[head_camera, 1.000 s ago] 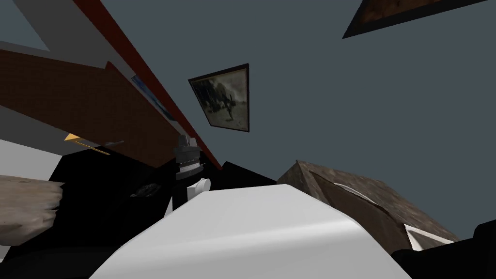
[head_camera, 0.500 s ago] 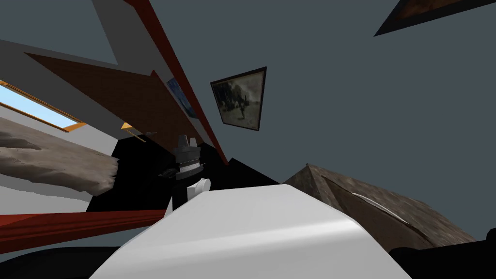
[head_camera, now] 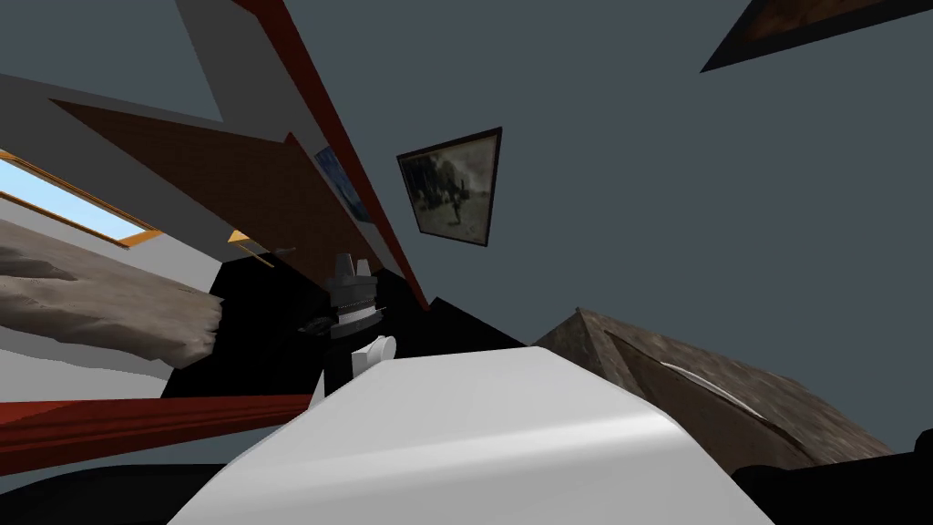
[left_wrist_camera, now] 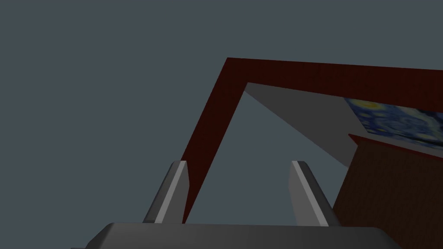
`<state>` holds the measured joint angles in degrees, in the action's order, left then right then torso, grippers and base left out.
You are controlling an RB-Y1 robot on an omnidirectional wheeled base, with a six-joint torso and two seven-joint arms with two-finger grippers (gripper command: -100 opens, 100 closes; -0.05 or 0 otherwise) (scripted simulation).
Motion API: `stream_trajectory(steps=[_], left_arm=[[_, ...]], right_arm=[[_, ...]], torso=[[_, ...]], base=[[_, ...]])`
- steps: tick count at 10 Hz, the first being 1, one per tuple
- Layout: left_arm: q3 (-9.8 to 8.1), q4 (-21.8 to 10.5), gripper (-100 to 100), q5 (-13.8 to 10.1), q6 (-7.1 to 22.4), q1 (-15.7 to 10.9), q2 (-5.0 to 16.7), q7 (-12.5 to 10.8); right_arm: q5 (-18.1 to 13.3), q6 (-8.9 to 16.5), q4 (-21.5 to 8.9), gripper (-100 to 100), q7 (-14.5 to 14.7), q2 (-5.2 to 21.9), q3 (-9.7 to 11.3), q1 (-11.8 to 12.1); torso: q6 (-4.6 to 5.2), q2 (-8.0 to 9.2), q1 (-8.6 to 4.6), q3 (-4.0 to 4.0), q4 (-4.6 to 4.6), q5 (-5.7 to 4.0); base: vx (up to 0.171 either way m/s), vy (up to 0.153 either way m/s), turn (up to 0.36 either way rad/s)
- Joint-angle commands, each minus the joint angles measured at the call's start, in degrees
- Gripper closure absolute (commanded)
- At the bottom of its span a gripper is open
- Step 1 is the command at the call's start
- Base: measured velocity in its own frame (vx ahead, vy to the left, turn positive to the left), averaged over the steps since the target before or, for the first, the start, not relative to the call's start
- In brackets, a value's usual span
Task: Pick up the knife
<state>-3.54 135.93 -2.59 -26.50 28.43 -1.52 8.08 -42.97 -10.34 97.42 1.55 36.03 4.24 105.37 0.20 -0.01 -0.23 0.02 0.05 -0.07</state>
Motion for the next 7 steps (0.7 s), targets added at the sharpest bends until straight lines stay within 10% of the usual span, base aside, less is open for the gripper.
stream_trajectory(steps=[1,7], left_arm=[[0.0,0.0,0,0.0,0.0,0.0,0.0,0.0],[-0.02,0.0,0,0.0,0.0,0.02,0.01,0.0]], right_arm=[[-0.73,0.68,1.32,100,0.32,0.89,-0.17,0.53],[-5.87,2.05,6.25,100,3.73,5.96,-2.99,2.32]], torso=[[0.0,0.0,0.0,0.0,0.0,0.0],[0.04,-0.48,-0.27,-0.35,-0.24,0.07]], base=[[0.046,-0.048,-0.298],[0.109,-0.113,-0.436]])
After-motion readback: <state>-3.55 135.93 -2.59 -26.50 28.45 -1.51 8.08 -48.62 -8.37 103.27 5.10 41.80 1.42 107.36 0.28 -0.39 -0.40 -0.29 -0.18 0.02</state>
